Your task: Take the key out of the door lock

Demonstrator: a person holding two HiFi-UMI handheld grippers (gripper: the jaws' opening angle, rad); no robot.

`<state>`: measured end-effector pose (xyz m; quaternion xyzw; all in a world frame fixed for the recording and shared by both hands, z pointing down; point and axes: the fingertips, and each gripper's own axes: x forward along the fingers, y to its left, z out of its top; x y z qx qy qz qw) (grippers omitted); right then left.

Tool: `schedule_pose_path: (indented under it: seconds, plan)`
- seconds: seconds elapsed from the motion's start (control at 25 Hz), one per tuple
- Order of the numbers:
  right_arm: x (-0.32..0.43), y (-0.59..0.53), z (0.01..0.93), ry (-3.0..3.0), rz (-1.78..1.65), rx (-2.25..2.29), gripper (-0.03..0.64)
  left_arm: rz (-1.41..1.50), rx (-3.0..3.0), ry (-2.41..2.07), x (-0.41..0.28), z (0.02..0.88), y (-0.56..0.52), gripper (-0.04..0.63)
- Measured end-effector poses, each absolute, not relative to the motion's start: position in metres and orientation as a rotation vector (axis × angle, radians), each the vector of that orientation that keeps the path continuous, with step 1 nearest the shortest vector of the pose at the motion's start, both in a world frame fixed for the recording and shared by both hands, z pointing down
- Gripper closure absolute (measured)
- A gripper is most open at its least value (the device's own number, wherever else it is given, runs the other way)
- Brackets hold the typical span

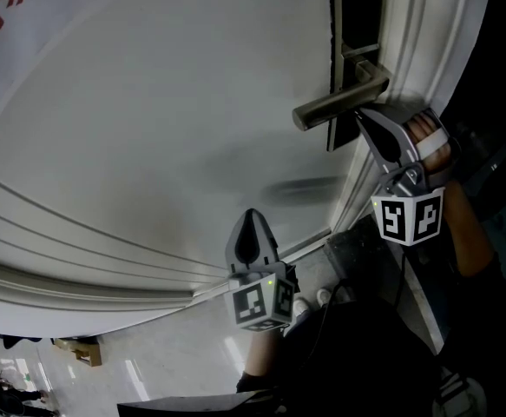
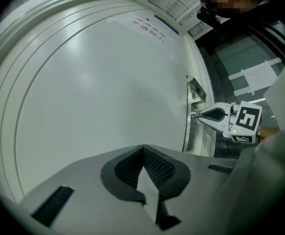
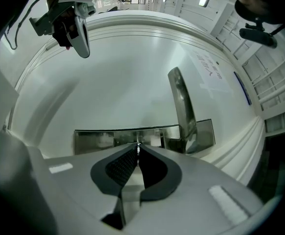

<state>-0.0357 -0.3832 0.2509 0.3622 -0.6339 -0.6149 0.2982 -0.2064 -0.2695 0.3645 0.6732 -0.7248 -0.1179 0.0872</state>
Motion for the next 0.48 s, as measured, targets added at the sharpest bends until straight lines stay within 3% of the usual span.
schedule_pose_path:
  seconds: [0.48]
  plan:
    - [-0.0348,-0.3828,0.2519,-1.647,-1.642,0.933,0.603,-0.388,2.029,-2.165,-0.2119,0.3615,-0.2695,0.595]
